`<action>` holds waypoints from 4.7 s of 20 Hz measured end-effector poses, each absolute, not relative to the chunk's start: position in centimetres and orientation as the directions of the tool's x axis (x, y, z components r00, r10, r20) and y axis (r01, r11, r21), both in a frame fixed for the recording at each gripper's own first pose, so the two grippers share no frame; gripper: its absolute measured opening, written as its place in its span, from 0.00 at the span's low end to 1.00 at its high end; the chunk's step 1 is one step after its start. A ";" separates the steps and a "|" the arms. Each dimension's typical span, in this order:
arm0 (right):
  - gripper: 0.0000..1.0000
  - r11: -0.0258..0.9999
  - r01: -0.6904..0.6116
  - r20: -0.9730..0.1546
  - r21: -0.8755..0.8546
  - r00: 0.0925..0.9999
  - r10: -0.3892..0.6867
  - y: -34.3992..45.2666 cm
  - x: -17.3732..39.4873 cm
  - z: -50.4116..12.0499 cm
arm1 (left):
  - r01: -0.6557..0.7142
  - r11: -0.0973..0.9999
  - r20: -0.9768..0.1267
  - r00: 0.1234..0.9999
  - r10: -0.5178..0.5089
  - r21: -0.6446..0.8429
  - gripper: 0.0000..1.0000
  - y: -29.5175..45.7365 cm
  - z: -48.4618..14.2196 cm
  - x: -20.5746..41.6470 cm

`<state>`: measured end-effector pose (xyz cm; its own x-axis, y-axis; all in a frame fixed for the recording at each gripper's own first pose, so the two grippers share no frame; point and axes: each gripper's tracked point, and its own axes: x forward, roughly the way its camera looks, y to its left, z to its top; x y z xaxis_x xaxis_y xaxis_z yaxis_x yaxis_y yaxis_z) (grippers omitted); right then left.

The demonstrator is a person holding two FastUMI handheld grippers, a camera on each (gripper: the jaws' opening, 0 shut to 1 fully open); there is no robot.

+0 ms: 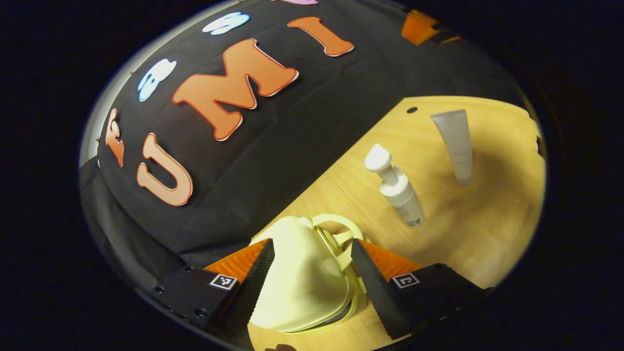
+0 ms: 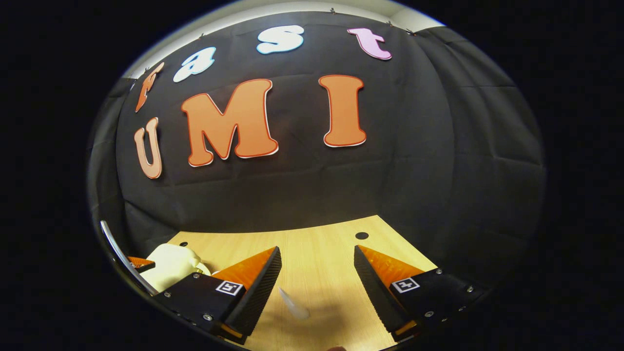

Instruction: First open the suitcase, pack the skin care products into it, and then close the suitcase.

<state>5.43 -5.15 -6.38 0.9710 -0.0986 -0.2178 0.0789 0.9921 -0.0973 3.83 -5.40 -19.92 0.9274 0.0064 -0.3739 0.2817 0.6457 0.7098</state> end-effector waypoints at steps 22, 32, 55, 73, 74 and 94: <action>0.95 0.967 0.233 -0.250 -0.105 0.935 -0.252 -10.9 4.8 -7.4 | 0.499 0.340 -0.560 0.822 0.105 0.797 0.94 -5.7 -27.6 10.2; 0.95 0.970 0.218 -0.230 -0.105 0.944 -0.237 -9.3 5.5 -6.7 | 0.500 0.508 -0.610 0.789 0.065 0.701 0.07 -6.7 -25.3 9.6; 0.95 0.991 0.083 -0.092 -0.103 0.991 -0.093 12.6 6.2 -2.0 | 0.179 0.982 -0.512 0.850 -0.125 0.058 0.06 14.5 -14.5 15.1; 0.95 0.989 0.079 -0.147 -0.125 0.984 -0.097 16.3 5.0 -3.2 | -0.087 0.984 -0.739 0.671 -0.055 -0.153 0.07 33.7 -37.4 13.5; 0.95 0.988 0.084 -0.148 -0.131 0.984 -0.103 16.0 5.0 -3.2 | -0.089 0.985 -0.744 0.666 -0.053 -0.150 0.07 33.7 -38.1 13.6; 0.95 0.981 0.110 -0.170 -0.163 0.976 -0.138 8.2 5.9 -4.4 | -0.032 0.997 -0.227 0.973 0.048 0.072 0.98 19.8 -12.9 20.3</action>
